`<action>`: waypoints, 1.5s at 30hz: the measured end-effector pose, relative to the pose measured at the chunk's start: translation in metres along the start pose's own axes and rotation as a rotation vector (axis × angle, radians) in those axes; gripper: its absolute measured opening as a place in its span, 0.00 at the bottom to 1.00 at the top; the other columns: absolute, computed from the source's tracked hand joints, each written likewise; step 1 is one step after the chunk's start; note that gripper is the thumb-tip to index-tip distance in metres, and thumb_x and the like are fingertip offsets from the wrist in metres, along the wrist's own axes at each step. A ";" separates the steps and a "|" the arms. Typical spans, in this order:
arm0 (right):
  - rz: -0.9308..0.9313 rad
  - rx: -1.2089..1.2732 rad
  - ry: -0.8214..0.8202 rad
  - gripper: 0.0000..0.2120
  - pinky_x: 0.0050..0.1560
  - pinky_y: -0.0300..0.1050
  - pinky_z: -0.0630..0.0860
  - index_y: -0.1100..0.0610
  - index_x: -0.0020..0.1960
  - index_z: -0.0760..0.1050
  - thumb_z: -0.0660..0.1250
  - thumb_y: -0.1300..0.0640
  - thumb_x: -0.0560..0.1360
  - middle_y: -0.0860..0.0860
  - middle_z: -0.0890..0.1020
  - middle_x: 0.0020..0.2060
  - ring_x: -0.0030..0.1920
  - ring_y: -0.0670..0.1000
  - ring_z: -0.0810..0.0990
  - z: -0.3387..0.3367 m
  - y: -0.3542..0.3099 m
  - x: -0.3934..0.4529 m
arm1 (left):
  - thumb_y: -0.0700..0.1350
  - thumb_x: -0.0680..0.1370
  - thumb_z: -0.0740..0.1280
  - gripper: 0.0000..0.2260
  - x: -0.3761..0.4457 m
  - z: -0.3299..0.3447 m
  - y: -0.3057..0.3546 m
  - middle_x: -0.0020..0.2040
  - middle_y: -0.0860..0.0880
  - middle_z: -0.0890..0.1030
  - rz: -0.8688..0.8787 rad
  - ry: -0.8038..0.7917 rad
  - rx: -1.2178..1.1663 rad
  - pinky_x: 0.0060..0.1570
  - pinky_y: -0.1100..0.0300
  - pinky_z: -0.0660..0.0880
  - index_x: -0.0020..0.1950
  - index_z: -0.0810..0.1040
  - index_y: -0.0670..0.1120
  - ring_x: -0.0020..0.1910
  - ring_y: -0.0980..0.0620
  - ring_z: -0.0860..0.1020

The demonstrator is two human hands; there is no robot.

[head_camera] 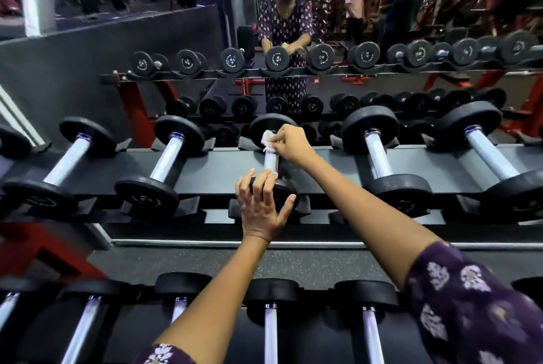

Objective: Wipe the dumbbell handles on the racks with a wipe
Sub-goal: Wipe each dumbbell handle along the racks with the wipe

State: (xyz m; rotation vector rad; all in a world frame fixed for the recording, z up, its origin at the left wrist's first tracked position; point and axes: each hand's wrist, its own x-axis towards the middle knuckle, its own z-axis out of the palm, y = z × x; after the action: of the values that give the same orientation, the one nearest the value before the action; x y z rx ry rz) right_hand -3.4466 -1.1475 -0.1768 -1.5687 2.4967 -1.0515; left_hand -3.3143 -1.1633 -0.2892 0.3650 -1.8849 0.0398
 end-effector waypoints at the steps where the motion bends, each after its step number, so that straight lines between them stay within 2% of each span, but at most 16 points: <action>1: 0.022 -0.001 0.023 0.09 0.43 0.40 0.65 0.66 0.49 0.82 0.67 0.63 0.73 0.60 0.78 0.43 0.50 0.58 0.77 0.003 0.002 0.004 | 0.62 0.80 0.52 0.23 0.001 0.000 0.001 0.60 0.46 0.68 0.002 0.003 -0.001 0.62 0.42 0.63 0.62 0.66 0.43 0.62 0.43 0.67; 4: 0.004 -0.012 0.023 0.10 0.48 0.40 0.66 0.66 0.52 0.81 0.66 0.61 0.74 0.59 0.77 0.47 0.52 0.57 0.76 0.011 0.003 -0.008 | 0.61 0.81 0.52 0.23 0.002 0.001 -0.001 0.59 0.46 0.68 -0.003 0.019 0.004 0.63 0.44 0.62 0.61 0.67 0.43 0.62 0.43 0.67; 10: -0.076 0.061 -0.107 0.08 0.41 0.34 0.64 0.62 0.49 0.83 0.71 0.60 0.72 0.59 0.79 0.45 0.46 0.55 0.77 0.005 0.008 -0.045 | 0.57 0.73 0.61 0.23 0.002 0.005 0.000 0.59 0.45 0.68 -0.002 0.048 0.036 0.64 0.45 0.60 0.60 0.67 0.43 0.61 0.43 0.67; 14: 0.035 0.059 0.035 0.07 0.37 0.32 0.65 0.66 0.47 0.83 0.69 0.64 0.71 0.64 0.82 0.43 0.44 0.59 0.78 0.001 0.000 -0.007 | 0.57 0.72 0.62 0.23 0.004 0.004 0.001 0.58 0.45 0.68 0.001 0.047 0.034 0.66 0.50 0.56 0.60 0.67 0.43 0.60 0.43 0.67; 19: 0.056 0.053 0.058 0.09 0.40 0.32 0.62 0.63 0.51 0.82 0.68 0.60 0.73 0.60 0.79 0.47 0.49 0.56 0.77 0.010 0.003 -0.012 | 0.57 0.72 0.62 0.23 0.004 0.003 0.001 0.58 0.46 0.68 -0.014 0.030 0.035 0.67 0.51 0.55 0.60 0.67 0.43 0.61 0.43 0.67; 21: 0.023 0.092 -0.001 0.09 0.42 0.33 0.64 0.61 0.51 0.82 0.70 0.60 0.72 0.59 0.79 0.44 0.46 0.54 0.77 0.008 0.009 -0.034 | 0.57 0.72 0.62 0.23 0.004 0.004 0.002 0.58 0.46 0.68 -0.018 0.031 0.039 0.67 0.50 0.56 0.60 0.67 0.43 0.61 0.43 0.67; 24: 0.016 0.184 -0.094 0.09 0.41 0.30 0.66 0.60 0.51 0.83 0.72 0.60 0.71 0.50 0.76 0.39 0.43 0.48 0.75 0.004 0.013 -0.052 | 0.57 0.72 0.61 0.23 0.004 0.004 0.003 0.58 0.46 0.68 -0.028 0.041 0.045 0.68 0.50 0.55 0.60 0.67 0.43 0.61 0.43 0.67; 25: 0.013 0.194 -0.071 0.09 0.42 0.31 0.67 0.60 0.50 0.83 0.71 0.60 0.71 0.50 0.77 0.37 0.42 0.49 0.75 0.004 0.012 -0.049 | 0.57 0.72 0.61 0.23 0.003 0.004 0.003 0.58 0.46 0.68 -0.029 0.043 0.049 0.68 0.50 0.55 0.60 0.67 0.43 0.61 0.43 0.67; 28: 0.032 0.134 0.079 0.08 0.46 0.45 0.70 0.63 0.49 0.83 0.69 0.60 0.73 0.62 0.80 0.40 0.44 0.59 0.78 0.007 0.006 -0.019 | 0.57 0.72 0.61 0.22 0.004 0.006 0.003 0.58 0.46 0.68 -0.028 0.048 0.061 0.68 0.50 0.56 0.60 0.67 0.43 0.61 0.43 0.67; 31: 0.072 0.064 0.139 0.11 0.44 0.43 0.68 0.65 0.51 0.81 0.64 0.59 0.76 0.60 0.79 0.45 0.47 0.57 0.77 0.018 0.008 -0.002 | 0.58 0.76 0.58 0.21 0.004 0.006 0.002 0.57 0.46 0.68 -0.026 0.056 0.064 0.68 0.51 0.56 0.59 0.67 0.43 0.60 0.43 0.67; 33: 0.001 0.007 0.109 0.11 0.46 0.44 0.69 0.65 0.51 0.80 0.63 0.59 0.77 0.56 0.77 0.49 0.49 0.56 0.75 0.026 0.010 -0.010 | 0.60 0.80 0.53 0.21 0.005 0.005 0.001 0.57 0.45 0.68 -0.031 0.068 0.062 0.68 0.52 0.56 0.59 0.67 0.43 0.60 0.43 0.67; 36: -0.230 -0.055 0.020 0.09 0.51 0.47 0.69 0.63 0.50 0.82 0.65 0.62 0.75 0.58 0.78 0.50 0.50 0.58 0.73 0.024 0.016 -0.022 | 0.60 0.80 0.52 0.22 0.005 0.006 0.002 0.57 0.45 0.68 -0.005 0.076 0.063 0.67 0.51 0.56 0.59 0.67 0.43 0.59 0.43 0.67; 39: -0.172 -0.029 0.021 0.10 0.53 0.42 0.69 0.62 0.54 0.81 0.66 0.60 0.75 0.58 0.77 0.49 0.51 0.55 0.75 0.010 0.023 -0.006 | 0.58 0.76 0.58 0.20 0.004 0.007 0.003 0.57 0.46 0.68 0.000 0.076 0.071 0.67 0.51 0.57 0.59 0.67 0.43 0.59 0.43 0.67; 41: -0.102 -0.013 0.029 0.11 0.53 0.46 0.71 0.62 0.54 0.81 0.66 0.59 0.75 0.56 0.73 0.46 0.50 0.55 0.75 0.009 0.021 0.000 | 0.58 0.75 0.58 0.21 0.004 0.009 0.003 0.57 0.46 0.68 -0.003 0.071 0.079 0.67 0.51 0.57 0.59 0.67 0.43 0.60 0.43 0.67; 43: -0.163 -0.033 -0.050 0.10 0.50 0.42 0.68 0.64 0.51 0.82 0.67 0.60 0.74 0.54 0.69 0.43 0.49 0.57 0.74 0.013 0.011 -0.006 | 0.58 0.75 0.59 0.22 0.005 0.009 0.002 0.57 0.45 0.68 0.001 0.073 0.082 0.67 0.51 0.56 0.59 0.67 0.43 0.59 0.43 0.67; 45: -0.295 -0.035 -0.201 0.09 0.45 0.39 0.64 0.65 0.49 0.82 0.68 0.61 0.73 0.55 0.71 0.43 0.47 0.57 0.74 0.016 0.005 -0.021 | 0.57 0.72 0.61 0.22 0.005 0.009 0.002 0.58 0.45 0.68 0.003 0.080 0.078 0.67 0.51 0.56 0.59 0.67 0.43 0.59 0.44 0.67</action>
State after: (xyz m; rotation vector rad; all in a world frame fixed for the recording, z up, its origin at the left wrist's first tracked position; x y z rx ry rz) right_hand -3.4349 -1.1379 -0.1983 -1.9880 2.2132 -0.8260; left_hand -3.3248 -1.1641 -0.2868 0.4082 -1.8081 0.1282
